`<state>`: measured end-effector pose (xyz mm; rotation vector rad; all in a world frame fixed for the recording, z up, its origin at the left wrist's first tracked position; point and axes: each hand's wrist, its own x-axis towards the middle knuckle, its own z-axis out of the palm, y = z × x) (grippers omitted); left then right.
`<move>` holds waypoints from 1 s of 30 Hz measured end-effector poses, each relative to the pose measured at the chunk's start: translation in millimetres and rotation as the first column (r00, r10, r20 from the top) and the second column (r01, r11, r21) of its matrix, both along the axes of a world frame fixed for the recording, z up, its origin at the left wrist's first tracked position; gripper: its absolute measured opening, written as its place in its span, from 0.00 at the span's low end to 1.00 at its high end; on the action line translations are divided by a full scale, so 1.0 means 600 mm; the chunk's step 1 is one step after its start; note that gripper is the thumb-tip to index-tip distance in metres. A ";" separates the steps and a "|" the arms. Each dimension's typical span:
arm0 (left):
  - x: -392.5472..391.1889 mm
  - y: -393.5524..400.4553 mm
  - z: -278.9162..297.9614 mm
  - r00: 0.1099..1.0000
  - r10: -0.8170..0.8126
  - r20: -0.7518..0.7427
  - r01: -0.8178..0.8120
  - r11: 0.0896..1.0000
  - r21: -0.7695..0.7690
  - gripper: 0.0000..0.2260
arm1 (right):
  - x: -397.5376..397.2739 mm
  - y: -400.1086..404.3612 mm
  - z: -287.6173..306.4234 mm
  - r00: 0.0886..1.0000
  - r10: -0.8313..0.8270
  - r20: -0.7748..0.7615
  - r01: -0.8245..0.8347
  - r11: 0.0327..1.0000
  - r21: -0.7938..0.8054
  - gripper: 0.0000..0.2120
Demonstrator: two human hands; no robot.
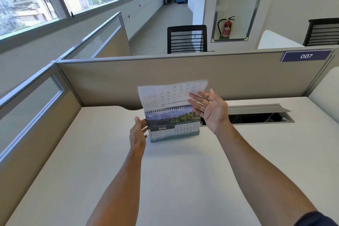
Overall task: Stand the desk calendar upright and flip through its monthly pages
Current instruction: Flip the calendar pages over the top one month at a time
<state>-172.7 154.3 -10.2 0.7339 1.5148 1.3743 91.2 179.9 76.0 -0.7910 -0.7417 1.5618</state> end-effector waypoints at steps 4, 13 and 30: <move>-0.005 0.002 -0.004 0.996 0.002 -0.090 -0.004 1.000 -0.016 0.17 | -0.002 0.004 -0.004 0.987 -0.070 0.143 0.071 0.997 -0.003 0.25; -0.010 -0.003 -0.022 0.931 -0.001 -0.364 -0.003 1.000 -0.010 0.11 | 0.003 0.007 -0.100 0.744 -0.062 0.666 0.229 0.959 -0.167 0.30; -0.009 -0.006 -0.030 0.871 0.035 -0.491 -0.057 0.998 -0.032 0.10 | 0.008 -0.008 -0.141 0.735 -0.012 0.678 0.165 0.973 -0.161 0.32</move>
